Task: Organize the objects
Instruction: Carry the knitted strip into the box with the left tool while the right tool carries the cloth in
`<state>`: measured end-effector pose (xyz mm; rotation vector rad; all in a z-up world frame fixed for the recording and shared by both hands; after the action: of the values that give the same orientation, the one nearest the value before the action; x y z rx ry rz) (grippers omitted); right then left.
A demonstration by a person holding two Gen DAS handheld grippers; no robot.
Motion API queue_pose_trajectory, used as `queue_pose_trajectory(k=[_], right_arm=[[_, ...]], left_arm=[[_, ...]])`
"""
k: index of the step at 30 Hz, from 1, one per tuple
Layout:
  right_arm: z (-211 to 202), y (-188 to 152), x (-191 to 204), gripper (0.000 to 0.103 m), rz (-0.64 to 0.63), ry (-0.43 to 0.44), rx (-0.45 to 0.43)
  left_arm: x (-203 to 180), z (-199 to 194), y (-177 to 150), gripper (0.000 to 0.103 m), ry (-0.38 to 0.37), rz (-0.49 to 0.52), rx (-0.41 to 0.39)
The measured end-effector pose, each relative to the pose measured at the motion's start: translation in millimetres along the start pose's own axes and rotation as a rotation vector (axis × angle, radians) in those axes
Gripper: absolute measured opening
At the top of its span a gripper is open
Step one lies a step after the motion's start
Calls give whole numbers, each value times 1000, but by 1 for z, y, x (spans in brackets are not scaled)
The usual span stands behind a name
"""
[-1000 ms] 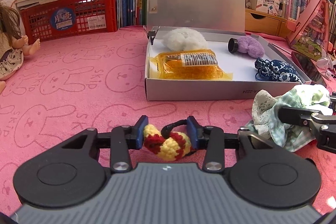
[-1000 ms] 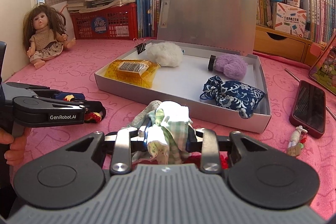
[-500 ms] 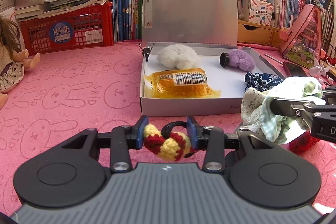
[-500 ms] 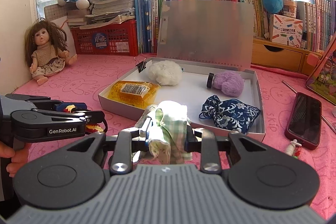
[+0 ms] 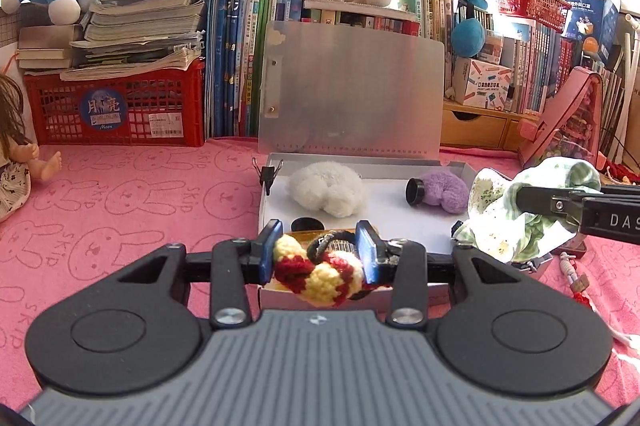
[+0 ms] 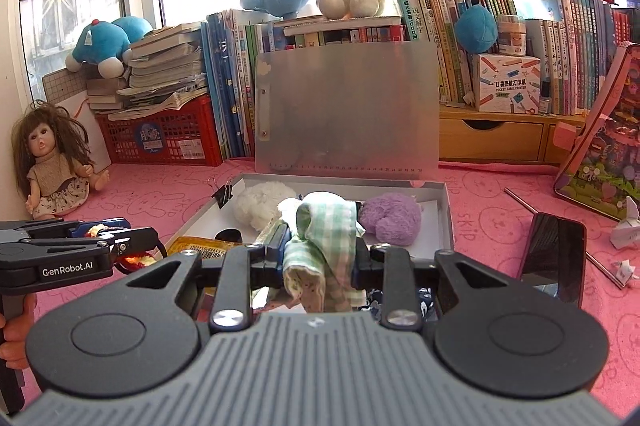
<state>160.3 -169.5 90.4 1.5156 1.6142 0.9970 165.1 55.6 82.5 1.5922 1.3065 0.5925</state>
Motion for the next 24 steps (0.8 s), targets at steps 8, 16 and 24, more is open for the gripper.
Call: queue_pose_trajectory(k=[8, 16, 24], right_arm=[[23, 16, -3, 32, 24, -21, 11], [56, 31, -14, 32, 51, -52, 40], [99, 26, -25, 33, 120, -48, 126]], left_arm=[[5, 26, 21, 46, -8, 2, -34], [13, 62, 31, 46, 14, -2, -16], [21, 99, 27, 46, 36, -32, 41]])
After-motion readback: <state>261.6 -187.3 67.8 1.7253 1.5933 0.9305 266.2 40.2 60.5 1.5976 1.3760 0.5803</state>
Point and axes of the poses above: each gripper's, at about its wrist camera, not at the fingertips, and z roughly the way its jaws point, x to its left, y to its top, the point moved 1 cm from there along z, roughly the way its jaws point, and after that the axes turned 13 degrees about -y, right-handed, at the moved point
